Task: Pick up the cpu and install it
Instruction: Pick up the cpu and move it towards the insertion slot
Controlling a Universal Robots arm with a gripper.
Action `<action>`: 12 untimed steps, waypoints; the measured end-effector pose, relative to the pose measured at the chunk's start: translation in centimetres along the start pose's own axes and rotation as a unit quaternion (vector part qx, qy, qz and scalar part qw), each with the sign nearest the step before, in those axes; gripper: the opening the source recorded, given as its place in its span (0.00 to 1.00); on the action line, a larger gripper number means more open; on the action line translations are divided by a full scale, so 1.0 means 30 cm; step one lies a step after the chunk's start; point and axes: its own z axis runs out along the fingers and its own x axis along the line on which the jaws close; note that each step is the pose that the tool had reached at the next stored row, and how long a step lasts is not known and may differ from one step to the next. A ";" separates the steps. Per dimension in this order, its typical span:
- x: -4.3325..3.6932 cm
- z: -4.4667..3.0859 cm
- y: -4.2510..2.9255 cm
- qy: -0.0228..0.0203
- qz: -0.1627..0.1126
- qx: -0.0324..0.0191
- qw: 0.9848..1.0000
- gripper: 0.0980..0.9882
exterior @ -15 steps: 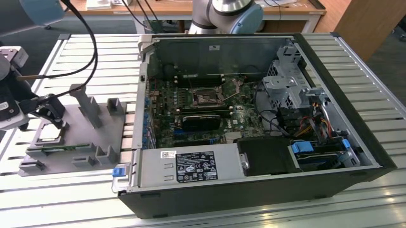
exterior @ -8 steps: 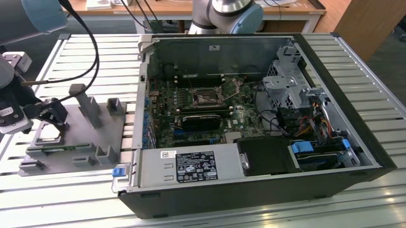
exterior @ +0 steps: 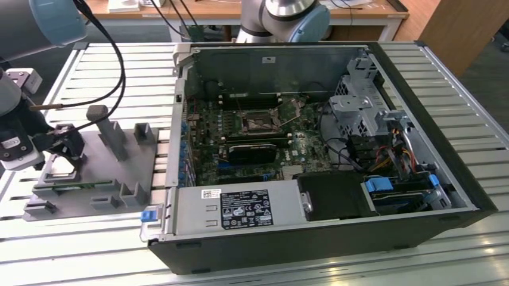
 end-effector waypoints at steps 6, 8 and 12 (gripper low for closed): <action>0.000 0.003 0.003 0.000 0.000 0.000 1.000 0.64; 0.000 0.004 0.003 0.000 0.000 0.000 1.000 0.64; 0.000 0.012 0.003 0.000 0.000 -0.001 1.000 0.64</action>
